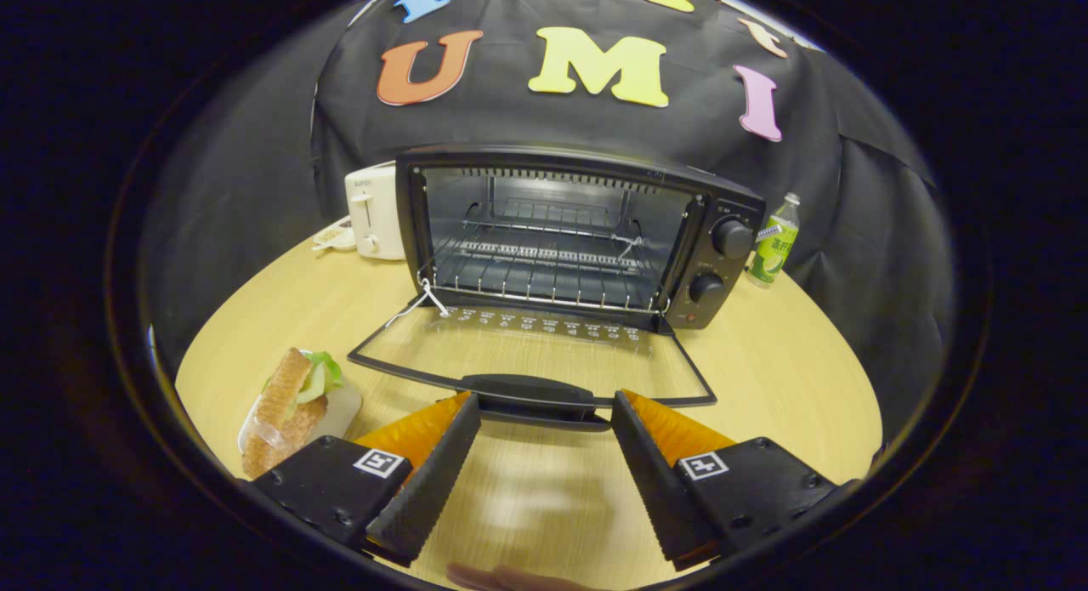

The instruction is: Open the toaster oven, put the food inside, and close the toaster oven door.

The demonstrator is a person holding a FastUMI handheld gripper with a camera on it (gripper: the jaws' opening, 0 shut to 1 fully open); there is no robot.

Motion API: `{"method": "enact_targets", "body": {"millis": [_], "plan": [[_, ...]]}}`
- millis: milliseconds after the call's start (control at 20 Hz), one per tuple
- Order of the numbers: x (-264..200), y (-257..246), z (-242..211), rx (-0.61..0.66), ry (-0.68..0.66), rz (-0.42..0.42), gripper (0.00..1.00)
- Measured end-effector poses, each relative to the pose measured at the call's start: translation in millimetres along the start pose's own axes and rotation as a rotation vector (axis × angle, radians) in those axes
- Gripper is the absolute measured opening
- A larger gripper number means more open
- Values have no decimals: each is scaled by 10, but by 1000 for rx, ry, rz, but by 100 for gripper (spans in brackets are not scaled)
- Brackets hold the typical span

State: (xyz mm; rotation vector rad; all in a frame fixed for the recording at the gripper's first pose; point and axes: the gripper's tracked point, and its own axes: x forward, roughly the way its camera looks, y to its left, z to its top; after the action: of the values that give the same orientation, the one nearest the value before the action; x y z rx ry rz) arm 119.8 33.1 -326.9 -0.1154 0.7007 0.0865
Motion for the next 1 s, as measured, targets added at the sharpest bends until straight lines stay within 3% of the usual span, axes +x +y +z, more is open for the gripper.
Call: {"method": "enact_targets", "body": {"millis": [350, 700, 850, 1000], "plan": [[-166, -5, 99, 52, -25, 33, 100], [-600, 444, 303, 239, 2, 285, 98], [-760, 752, 309, 296, 76, 434, 99], [-807, 919, 131, 302, 204, 499, 100]]}}
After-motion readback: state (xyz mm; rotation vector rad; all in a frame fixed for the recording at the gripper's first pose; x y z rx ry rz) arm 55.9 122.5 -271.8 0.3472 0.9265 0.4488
